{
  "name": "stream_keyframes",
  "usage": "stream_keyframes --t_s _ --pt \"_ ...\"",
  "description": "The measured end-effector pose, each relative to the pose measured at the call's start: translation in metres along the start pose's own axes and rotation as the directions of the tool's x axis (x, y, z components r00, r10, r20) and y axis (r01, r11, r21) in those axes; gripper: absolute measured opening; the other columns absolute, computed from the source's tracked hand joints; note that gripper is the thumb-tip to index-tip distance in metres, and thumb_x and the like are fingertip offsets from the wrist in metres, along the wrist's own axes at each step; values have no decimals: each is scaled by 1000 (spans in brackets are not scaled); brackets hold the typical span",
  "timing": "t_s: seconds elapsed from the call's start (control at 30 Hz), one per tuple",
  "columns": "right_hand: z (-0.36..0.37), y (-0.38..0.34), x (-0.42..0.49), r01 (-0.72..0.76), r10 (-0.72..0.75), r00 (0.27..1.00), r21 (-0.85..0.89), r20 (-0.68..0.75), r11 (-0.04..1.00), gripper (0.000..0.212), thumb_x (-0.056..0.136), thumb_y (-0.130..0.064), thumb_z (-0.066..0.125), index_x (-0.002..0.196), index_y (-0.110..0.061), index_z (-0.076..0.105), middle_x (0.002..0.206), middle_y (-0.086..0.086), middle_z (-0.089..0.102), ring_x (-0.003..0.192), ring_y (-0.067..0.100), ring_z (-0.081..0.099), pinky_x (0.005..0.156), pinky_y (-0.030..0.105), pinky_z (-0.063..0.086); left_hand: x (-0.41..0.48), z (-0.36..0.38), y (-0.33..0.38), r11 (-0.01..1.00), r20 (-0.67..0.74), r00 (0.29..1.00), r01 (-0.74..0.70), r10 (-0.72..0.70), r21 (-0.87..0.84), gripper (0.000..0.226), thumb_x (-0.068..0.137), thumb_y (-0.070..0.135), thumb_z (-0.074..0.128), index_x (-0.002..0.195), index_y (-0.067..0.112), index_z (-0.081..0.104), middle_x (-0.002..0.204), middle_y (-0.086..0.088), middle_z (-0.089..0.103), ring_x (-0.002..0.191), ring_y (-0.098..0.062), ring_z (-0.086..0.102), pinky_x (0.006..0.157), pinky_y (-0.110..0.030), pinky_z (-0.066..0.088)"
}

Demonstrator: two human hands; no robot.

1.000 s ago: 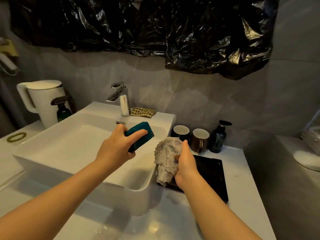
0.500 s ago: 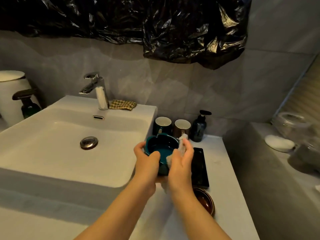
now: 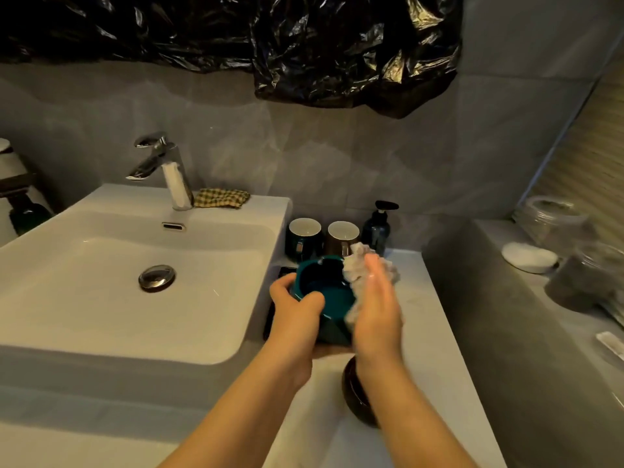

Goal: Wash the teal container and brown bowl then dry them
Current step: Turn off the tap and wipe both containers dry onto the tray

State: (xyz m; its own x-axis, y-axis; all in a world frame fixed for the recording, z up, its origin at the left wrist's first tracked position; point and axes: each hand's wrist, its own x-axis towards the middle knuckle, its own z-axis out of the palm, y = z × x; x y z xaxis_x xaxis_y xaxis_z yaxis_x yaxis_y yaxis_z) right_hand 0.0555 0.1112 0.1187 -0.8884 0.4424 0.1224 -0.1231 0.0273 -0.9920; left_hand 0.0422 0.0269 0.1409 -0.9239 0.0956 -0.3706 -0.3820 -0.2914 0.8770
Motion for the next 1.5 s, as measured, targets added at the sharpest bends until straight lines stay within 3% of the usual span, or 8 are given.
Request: stream_keyframes --t_s 0.1,0.27,0.47,0.77,0.9,1.1,1.33,1.5 --pt "-2 3 8 -99 97 995 66 29 993 40 98 -37 36 138 -38 38 143 -4 43 128 15 44 107 42 39 1 1 -2 999 -13 1000 -11 11 -53 41 90 1 39 119 29 32 108 -6 53 90 -27 59 54 -43 57" --pt "24 14 -43 213 -168 951 -153 260 965 40 95 -42 28 124 -61 9 140 -45 -3 140 -11 -4 121 35 8 17 3 8 981 -186 983 -30 -6 -192 39 90 4 43 123 23 31 91 -8 54 66 -17 55 49 -26 47" --pt "-1 -3 11 22 -19 997 -39 78 999 32 99 -37 33 125 -54 42 136 -9 44 124 10 41 106 37 40 2 -2 -5 991 -71 997 -14 5 -133 41 89 1 41 122 24 35 110 -12 56 93 -27 60 62 -37 55" --pt "4 6 -17 353 -327 934 -237 143 905 44 94 -18 35 122 -52 37 127 -37 36 127 -12 33 113 30 31 15 -5 -2 956 -192 981 -47 -10 -291 42 89 3 42 127 17 34 114 -19 57 81 -28 63 53 -36 54" --pt "-7 -11 16 -86 85 996 216 14 973 33 101 -15 31 124 -12 55 86 -4 57 80 3 59 86 21 50 1 -4 -6 988 24 1000 6 -2 -152 44 88 5 40 128 25 38 118 -15 55 100 -34 60 61 -47 57" --pt "23 16 -37 193 -189 980 -59 57 980 56 87 -42 31 136 -50 5 156 -18 8 141 -4 11 116 23 19 3 13 9 985 -151 988 -61 36 -162 35 91 6 40 120 23 32 99 -9 55 78 -20 57 55 -28 48" --pt "-12 0 22 -271 306 951 340 -53 901 33 94 -43 39 103 -22 62 107 14 59 108 34 55 99 47 44 -10 6 5 998 50 997 -57 55 25 36 91 5 40 116 30 33 107 -2 52 92 -21 56 67 -42 57" --pt "25 18 -37 213 -217 971 -48 -103 976 56 88 -41 32 139 -47 9 155 -14 12 141 2 15 112 22 26 -8 15 5 992 -103 994 -42 30 -116 29 92 7 40 113 24 30 94 -8 54 76 -18 58 50 -25 52"
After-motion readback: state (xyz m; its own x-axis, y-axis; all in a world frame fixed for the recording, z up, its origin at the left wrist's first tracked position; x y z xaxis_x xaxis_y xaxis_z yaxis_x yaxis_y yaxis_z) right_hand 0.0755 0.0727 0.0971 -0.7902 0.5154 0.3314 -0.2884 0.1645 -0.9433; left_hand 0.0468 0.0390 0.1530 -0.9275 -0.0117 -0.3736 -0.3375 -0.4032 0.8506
